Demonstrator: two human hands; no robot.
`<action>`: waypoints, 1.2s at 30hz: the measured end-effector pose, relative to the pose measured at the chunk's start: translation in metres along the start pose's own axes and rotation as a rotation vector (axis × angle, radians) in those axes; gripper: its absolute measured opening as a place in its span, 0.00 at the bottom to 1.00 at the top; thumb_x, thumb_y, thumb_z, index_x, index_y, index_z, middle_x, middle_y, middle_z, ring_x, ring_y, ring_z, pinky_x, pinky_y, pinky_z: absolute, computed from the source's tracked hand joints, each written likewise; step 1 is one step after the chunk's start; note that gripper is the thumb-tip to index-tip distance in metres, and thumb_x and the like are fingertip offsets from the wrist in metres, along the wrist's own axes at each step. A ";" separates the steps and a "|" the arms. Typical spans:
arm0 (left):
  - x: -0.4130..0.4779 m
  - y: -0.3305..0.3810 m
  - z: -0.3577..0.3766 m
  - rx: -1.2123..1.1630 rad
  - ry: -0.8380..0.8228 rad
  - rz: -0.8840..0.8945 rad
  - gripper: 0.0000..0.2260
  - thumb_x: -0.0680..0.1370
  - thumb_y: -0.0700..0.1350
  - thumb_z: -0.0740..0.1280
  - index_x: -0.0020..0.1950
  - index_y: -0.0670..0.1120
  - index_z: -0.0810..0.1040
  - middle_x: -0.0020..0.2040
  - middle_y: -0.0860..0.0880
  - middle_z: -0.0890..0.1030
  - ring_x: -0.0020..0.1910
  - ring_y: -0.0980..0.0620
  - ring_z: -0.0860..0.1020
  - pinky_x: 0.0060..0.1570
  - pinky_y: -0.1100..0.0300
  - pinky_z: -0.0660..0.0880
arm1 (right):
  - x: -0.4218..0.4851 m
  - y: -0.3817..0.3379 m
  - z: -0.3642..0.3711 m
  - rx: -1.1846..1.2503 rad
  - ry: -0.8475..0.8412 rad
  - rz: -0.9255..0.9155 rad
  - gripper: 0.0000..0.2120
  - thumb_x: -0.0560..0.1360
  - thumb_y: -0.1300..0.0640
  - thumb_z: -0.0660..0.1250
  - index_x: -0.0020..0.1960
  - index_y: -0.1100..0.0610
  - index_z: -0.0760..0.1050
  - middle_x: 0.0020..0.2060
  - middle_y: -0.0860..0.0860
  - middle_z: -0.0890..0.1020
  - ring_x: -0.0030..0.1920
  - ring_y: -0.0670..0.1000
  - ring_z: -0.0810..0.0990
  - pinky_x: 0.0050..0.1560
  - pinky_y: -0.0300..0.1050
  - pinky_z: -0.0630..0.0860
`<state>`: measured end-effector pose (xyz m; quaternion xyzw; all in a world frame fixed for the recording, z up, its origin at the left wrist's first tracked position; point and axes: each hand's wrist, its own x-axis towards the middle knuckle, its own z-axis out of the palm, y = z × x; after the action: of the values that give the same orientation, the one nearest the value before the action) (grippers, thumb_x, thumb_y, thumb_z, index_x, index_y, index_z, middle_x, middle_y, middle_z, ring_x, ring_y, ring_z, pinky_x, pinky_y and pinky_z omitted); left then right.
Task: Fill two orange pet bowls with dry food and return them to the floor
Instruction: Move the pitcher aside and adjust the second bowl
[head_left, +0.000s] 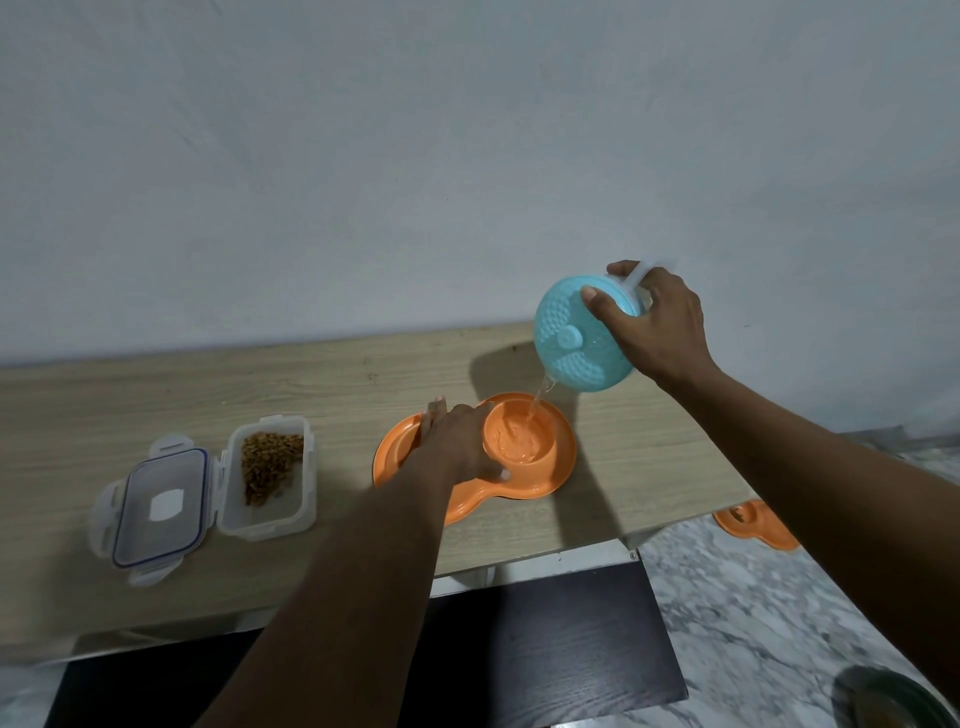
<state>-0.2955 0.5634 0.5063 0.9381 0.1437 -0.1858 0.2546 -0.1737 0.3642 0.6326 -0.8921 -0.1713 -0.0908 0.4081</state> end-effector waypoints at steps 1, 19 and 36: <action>0.000 0.000 0.000 0.003 -0.001 -0.001 0.50 0.67 0.60 0.78 0.81 0.56 0.53 0.80 0.45 0.61 0.81 0.37 0.43 0.77 0.37 0.41 | 0.000 -0.001 0.000 0.003 0.002 0.001 0.28 0.72 0.33 0.69 0.64 0.50 0.77 0.60 0.47 0.80 0.57 0.44 0.74 0.58 0.51 0.77; 0.000 0.001 0.000 -0.016 -0.006 -0.009 0.49 0.68 0.59 0.78 0.81 0.56 0.53 0.80 0.46 0.61 0.81 0.37 0.42 0.77 0.38 0.40 | -0.018 0.026 0.026 0.118 -0.030 0.195 0.30 0.67 0.30 0.67 0.60 0.50 0.79 0.55 0.47 0.82 0.56 0.48 0.79 0.55 0.56 0.80; 0.009 -0.004 0.007 -0.019 0.002 -0.018 0.50 0.66 0.60 0.79 0.81 0.57 0.54 0.80 0.48 0.62 0.81 0.39 0.43 0.77 0.38 0.40 | 0.006 0.059 0.042 0.739 0.034 0.804 0.21 0.68 0.37 0.71 0.51 0.51 0.76 0.51 0.50 0.83 0.51 0.50 0.81 0.55 0.50 0.78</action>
<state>-0.2906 0.5651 0.4951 0.9345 0.1543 -0.1859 0.2615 -0.1450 0.3619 0.5660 -0.6830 0.1693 0.1241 0.6996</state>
